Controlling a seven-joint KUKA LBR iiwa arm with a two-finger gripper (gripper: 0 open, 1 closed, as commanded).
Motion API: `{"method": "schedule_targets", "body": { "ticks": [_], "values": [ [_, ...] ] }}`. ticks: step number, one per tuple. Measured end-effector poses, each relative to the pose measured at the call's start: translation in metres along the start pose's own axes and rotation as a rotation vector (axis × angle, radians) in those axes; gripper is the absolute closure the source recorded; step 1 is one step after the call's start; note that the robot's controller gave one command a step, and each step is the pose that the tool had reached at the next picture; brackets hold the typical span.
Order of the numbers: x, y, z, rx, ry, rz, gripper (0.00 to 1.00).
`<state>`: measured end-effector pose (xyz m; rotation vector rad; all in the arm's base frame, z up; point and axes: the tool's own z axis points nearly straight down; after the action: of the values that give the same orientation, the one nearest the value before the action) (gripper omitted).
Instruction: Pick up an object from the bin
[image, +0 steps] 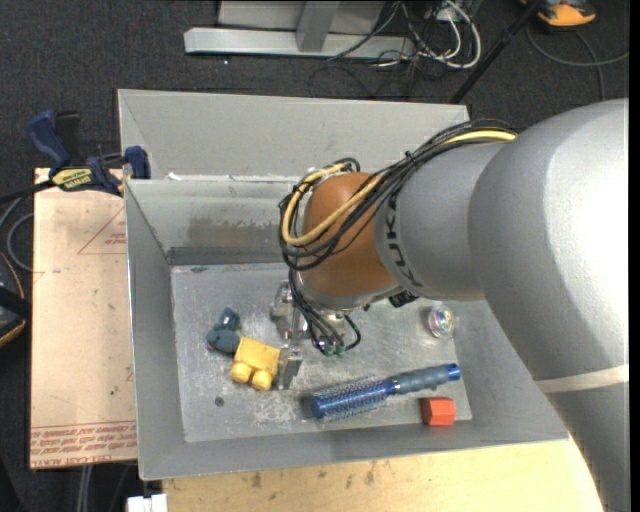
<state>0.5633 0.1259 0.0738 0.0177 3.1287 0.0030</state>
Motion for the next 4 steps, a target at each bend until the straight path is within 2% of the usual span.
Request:
{"method": "schedule_targets", "body": {
  "ticks": [1, 2, 3, 4],
  "values": [
    [-0.002, 0.001, -0.004, -0.004, 0.000, 0.003, 1.00],
    [-0.001, 0.000, -0.002, -0.004, -0.001, 0.003, 0.00],
    [0.047, 0.044, -0.004, -0.003, 0.000, 0.125, 0.00],
    [0.060, 0.055, -0.010, 0.002, 0.012, 0.088, 0.00]
  ]
}}
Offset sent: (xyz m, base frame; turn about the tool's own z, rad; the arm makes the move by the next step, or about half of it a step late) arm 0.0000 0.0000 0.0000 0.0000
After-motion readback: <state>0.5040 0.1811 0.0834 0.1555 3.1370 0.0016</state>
